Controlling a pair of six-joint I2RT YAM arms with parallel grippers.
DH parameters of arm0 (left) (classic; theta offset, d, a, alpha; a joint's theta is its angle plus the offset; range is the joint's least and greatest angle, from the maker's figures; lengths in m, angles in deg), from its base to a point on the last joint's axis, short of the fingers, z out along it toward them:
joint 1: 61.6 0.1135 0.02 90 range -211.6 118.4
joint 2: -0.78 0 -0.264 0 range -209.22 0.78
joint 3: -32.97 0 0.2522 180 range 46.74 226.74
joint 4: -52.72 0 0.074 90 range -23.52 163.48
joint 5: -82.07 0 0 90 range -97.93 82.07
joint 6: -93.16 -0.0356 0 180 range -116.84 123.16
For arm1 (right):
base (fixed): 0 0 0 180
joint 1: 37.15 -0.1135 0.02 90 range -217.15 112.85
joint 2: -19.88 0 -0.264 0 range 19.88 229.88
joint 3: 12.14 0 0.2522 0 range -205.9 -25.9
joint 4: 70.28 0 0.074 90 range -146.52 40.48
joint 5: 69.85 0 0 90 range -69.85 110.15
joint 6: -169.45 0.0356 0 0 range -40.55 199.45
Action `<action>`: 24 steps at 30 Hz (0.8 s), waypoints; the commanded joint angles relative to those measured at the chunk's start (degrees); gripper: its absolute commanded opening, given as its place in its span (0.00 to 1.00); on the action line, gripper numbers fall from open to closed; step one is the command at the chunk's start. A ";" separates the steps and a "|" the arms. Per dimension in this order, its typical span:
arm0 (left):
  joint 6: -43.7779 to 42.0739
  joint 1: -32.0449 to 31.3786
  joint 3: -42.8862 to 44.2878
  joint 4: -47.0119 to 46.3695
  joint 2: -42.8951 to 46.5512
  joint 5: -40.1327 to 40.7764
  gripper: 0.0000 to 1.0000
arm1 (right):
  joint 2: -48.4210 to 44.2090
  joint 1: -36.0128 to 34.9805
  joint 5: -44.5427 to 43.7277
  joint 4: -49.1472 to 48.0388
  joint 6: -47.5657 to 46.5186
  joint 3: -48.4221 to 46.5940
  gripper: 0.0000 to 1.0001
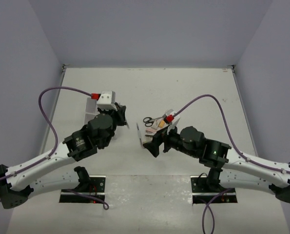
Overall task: Sort the stationery into containers
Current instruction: Place the pen in the storage box.
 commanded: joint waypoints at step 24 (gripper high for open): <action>-29.57 36.05 -9.76 -40.99 -17.27 2.06 0.00 | -22.14 0.53 -13.41 3.22 4.82 15.01 0.99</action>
